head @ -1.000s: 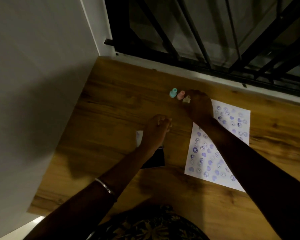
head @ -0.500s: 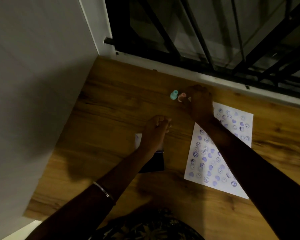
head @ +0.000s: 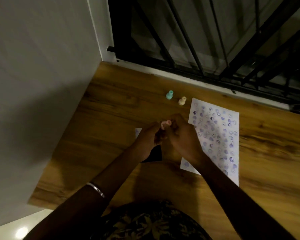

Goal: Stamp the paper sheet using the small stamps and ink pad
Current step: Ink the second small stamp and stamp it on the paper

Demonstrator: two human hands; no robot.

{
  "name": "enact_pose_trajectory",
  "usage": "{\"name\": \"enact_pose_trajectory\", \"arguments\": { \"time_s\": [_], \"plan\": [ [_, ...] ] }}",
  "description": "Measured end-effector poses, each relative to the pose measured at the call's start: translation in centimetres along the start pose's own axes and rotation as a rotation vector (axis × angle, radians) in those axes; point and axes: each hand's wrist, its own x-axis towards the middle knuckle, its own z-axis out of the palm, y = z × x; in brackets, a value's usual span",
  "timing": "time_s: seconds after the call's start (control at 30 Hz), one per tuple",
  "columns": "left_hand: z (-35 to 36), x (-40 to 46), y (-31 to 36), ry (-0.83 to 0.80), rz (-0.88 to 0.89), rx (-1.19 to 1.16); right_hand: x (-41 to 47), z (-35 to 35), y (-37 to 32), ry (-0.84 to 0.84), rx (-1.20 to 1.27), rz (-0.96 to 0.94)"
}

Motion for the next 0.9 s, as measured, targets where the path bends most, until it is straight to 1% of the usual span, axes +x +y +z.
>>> {"name": "enact_pose_trajectory", "arguments": {
  "time_s": [0.07, 0.17, 0.27, 0.33, 0.43, 0.53, 0.63, 0.7, 0.77, 0.9],
  "plan": [
    [-0.6, -1.0, -0.7, -0.037, 0.012, 0.009, -1.3, 0.3, -0.4, -0.017, 0.027, 0.017],
    [-1.4, -2.4, -1.5, -0.073, 0.029, 0.109, -2.9, 0.7, -1.1, -0.048, 0.061, 0.005],
    [-1.5, -3.8, -1.8, 0.014, 0.072, 0.276, -4.4, 1.1, -1.8, -0.057, 0.051, -0.046],
    [-1.7, -4.5, -2.0, 0.085, 0.097, 0.330, -5.2, 1.4, -2.4, -0.065, 0.072, -0.069],
    [-3.2, -5.0, -2.3, 0.182, 0.140, 0.299, -5.9, 1.8, -2.8, -0.059, 0.023, -0.100],
    [-4.9, -5.0, -1.7, 0.287, 0.094, 0.134, -6.0, 2.3, -2.1, -0.133, -0.148, -0.108],
    [-5.8, -5.0, -1.2, 0.307, 0.050, -0.048, -6.1, 3.6, -1.6, -0.196, -0.347, -0.146],
    [-6.4, -5.0, -1.3, 0.322, 0.047, -0.061, -6.2, 4.6, -1.5, -0.231, -0.453, -0.171],
    [-6.8, -5.0, -1.6, 0.354, 0.057, 0.029, -6.1, 5.4, -1.5, -0.269, -0.513, -0.177],
    [-6.7, -5.6, -2.3, 0.390, 0.152, 0.361, -5.9, 6.1, -1.3, -0.256, -0.550, -0.165]
  ]
}}
